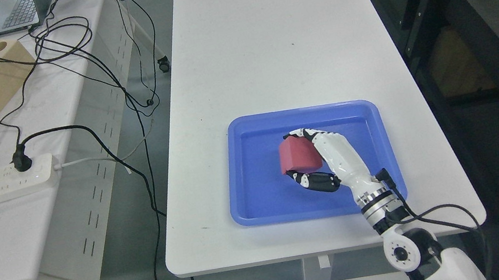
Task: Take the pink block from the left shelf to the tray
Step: 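Lower the held pink block into the blue tray with the right hand, then open the right hand to release the block and lift away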
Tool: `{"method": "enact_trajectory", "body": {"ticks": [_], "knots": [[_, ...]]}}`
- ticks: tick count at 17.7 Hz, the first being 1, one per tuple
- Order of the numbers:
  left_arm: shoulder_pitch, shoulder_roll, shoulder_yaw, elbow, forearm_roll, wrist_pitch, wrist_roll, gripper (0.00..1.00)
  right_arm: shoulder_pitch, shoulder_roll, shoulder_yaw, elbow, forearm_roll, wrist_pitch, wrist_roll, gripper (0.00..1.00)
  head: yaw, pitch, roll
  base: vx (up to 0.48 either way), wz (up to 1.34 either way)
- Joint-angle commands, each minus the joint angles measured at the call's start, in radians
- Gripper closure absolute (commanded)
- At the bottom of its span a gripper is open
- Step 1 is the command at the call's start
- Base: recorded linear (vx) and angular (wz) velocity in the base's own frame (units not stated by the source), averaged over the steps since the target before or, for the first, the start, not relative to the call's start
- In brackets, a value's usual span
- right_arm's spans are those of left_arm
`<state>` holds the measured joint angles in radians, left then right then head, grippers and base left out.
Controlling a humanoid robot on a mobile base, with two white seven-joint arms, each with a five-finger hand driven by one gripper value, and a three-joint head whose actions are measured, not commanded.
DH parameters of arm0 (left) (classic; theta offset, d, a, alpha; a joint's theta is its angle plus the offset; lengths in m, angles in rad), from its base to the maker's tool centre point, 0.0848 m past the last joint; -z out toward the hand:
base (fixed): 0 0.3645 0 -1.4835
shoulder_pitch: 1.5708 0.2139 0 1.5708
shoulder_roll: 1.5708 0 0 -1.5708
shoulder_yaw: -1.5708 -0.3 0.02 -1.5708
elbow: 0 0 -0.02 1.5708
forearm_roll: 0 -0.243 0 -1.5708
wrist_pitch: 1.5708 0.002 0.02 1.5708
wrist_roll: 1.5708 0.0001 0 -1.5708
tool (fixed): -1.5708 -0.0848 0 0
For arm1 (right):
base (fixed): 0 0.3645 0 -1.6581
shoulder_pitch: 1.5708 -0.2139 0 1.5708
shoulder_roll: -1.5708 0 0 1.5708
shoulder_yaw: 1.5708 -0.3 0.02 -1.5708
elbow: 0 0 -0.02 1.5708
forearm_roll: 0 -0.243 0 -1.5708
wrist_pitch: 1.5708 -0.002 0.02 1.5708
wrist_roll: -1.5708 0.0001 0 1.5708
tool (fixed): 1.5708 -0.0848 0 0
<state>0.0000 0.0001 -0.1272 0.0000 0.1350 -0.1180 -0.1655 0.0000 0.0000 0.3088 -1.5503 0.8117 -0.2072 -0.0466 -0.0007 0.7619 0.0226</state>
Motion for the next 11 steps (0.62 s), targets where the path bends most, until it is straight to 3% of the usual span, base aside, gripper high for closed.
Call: {"method": "enact_trajectory", "body": {"ticks": [1,7,11], "knots": [[0.02,0.017,0.0,-0.017,0.0,0.0,0.0,0.0,-0.032,-0.017,0.027,0.029,-0.009,0.046,0.002,0.54,0.0,0.0,0.0,0.017,0.0],[0.02,0.017,0.0,-0.017,0.0,0.0,0.0,0.0,-0.029,-0.017,-0.003,0.029,-0.227,0.103,-0.001,0.31,0.0,0.0,0.0,0.003,0.0],[0.02,0.017,0.0,-0.017,0.0,0.0,0.0,0.0,-0.028,-0.017,-0.039,0.027,-0.377,0.088,0.005,0.09,0.0,0.0,0.0,0.0,0.0]]}}
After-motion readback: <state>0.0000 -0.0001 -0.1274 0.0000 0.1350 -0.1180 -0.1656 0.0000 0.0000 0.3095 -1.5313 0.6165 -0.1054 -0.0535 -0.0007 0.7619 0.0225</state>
